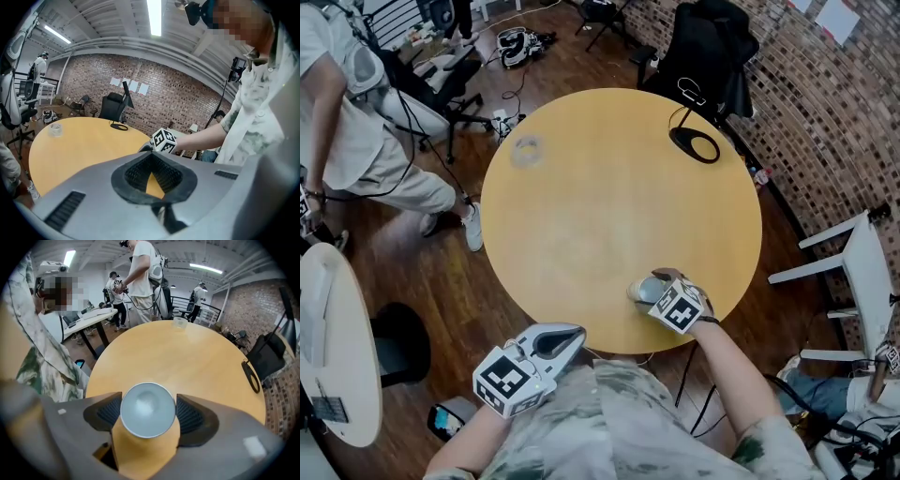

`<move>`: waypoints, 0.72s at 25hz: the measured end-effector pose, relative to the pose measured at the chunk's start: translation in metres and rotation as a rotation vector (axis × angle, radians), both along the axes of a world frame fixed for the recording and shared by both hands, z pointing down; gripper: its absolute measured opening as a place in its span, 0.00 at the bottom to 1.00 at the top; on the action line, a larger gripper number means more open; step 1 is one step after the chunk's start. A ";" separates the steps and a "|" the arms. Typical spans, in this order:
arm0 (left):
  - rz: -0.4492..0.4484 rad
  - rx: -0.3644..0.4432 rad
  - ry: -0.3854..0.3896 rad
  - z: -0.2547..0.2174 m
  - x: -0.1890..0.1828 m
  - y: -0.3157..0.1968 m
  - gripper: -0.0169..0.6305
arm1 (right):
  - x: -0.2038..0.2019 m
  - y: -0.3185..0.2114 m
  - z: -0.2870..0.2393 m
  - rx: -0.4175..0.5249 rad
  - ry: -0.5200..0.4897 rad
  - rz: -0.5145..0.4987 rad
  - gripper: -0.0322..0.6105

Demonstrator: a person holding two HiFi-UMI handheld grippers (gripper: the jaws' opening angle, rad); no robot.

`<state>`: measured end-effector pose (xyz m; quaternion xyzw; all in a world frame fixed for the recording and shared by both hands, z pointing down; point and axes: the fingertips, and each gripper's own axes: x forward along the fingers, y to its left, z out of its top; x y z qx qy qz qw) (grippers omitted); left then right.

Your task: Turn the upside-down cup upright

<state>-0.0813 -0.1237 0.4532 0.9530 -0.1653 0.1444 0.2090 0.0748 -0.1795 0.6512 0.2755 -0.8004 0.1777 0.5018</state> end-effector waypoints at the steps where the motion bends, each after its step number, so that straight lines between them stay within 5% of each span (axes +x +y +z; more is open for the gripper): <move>1: 0.001 0.000 -0.002 -0.001 0.003 0.001 0.03 | 0.003 0.002 0.000 0.007 -0.012 0.008 0.61; 6: -0.009 -0.002 -0.016 -0.001 0.015 0.003 0.03 | 0.022 0.014 0.004 0.011 -0.041 0.022 0.61; 18: -0.024 -0.012 -0.055 0.005 0.041 0.016 0.03 | 0.066 0.041 0.052 -0.014 0.078 -0.068 0.61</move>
